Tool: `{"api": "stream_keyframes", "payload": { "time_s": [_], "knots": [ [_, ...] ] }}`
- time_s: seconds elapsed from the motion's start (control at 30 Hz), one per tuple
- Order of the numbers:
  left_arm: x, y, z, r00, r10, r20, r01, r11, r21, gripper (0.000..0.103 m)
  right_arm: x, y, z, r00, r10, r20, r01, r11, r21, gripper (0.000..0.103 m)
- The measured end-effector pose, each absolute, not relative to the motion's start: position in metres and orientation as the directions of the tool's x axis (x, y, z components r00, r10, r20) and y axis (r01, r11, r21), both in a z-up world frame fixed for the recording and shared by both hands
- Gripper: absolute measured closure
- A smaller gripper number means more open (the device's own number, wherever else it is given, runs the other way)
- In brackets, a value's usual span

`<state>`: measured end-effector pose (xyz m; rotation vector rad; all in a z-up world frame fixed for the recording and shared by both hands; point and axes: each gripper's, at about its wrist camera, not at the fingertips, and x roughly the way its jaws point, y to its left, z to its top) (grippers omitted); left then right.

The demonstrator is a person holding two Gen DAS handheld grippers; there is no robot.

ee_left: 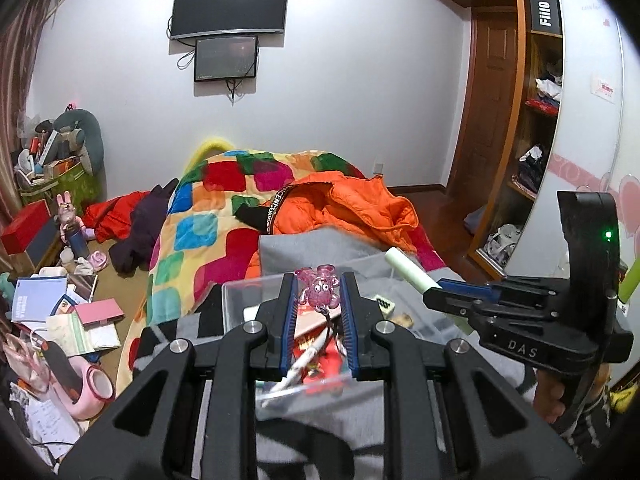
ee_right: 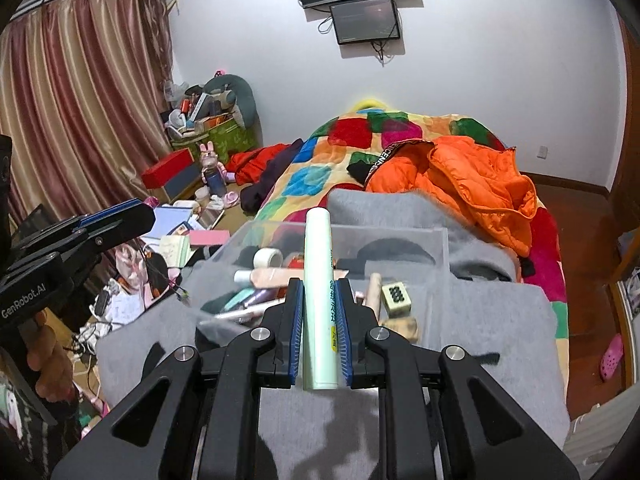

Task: Organize objects
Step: 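Carry the charm and green tube over the clear box and release both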

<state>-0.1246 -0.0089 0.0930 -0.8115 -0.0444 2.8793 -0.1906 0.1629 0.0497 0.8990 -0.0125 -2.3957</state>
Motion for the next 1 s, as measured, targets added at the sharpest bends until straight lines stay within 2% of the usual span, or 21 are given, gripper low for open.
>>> {"api": "stream_keyframes", "payload": {
  "time_s": [0.43, 0.67, 0.9, 1.0],
  "knots": [
    [-0.181, 0.001, 0.031, -0.754, 0.181, -0.631, -0.129, -0.983, -0.127, 0.083, -0.228, 0.154, 0.006, -0.586, -0.415, -0.695, 0.434, -0.886, 0.163, 0.089],
    [-0.193, -0.007, -0.007, -0.681, 0.202, -0.704, -0.099, -0.978, -0.185, 0.083, -0.232, 0.153, -0.005, -0.582, -0.390, -0.713, 0.425, -0.894, 0.142, 0.089],
    [-0.194, -0.009, -0.018, -0.659, 0.206, -0.724, -0.083, -0.976, -0.202, 0.082, -0.230, 0.150, -0.007, -0.593, -0.363, -0.719, 0.425, -0.899, 0.104, 0.088],
    [-0.192, -0.007, -0.017, -0.658, 0.209, -0.724, -0.090, -0.976, -0.199, 0.080, -0.227, 0.151, -0.004, -0.591, -0.372, -0.716, 0.432, -0.895, 0.109, 0.084]
  ]
}}
